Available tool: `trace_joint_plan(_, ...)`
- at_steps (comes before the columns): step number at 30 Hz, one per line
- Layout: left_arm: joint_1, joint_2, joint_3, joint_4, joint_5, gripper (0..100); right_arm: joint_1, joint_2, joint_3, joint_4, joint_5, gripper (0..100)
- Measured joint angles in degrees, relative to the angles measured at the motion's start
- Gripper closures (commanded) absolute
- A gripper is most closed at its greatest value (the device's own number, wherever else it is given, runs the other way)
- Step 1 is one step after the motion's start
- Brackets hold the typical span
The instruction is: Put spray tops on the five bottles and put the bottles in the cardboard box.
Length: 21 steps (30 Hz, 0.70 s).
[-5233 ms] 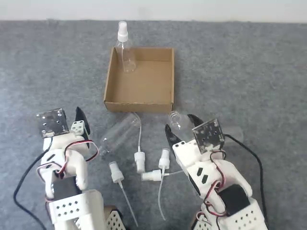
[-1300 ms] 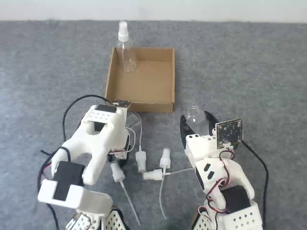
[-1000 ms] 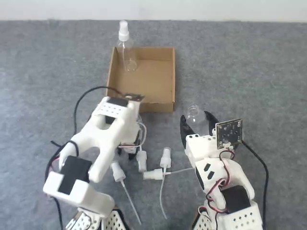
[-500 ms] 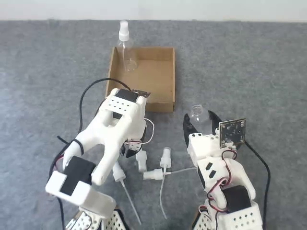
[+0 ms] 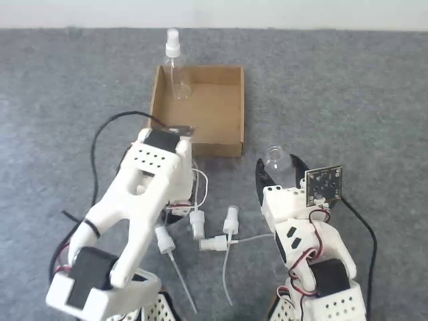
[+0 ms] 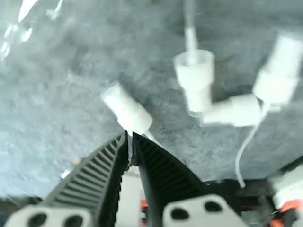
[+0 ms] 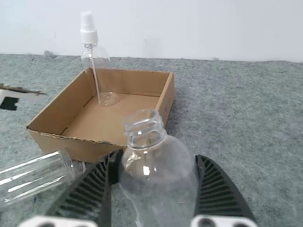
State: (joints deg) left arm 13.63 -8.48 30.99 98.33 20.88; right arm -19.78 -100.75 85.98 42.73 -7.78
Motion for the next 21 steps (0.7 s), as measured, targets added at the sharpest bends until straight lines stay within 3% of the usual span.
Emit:
trace_joint_plan(7,-5.4,0.0,4.2,-2.5,17.0,99,0.0,0.0,0.0,0.0,0.0,89.8)
trace_joint_plan(13,-6.2,0.0,8.3,-8.4,17.6,96,0.0,0.0,0.0,0.0,0.0,89.8)
trace_joint_plan(18,-9.6,0.0,8.4,-8.9,17.6,77,0.0,0.0,0.0,0.0,0.0,89.8)
trace_joint_plan(21,-11.3,0.0,9.4,-8.9,17.6,70,0.0,0.0,0.0,0.0,0.0,89.8)
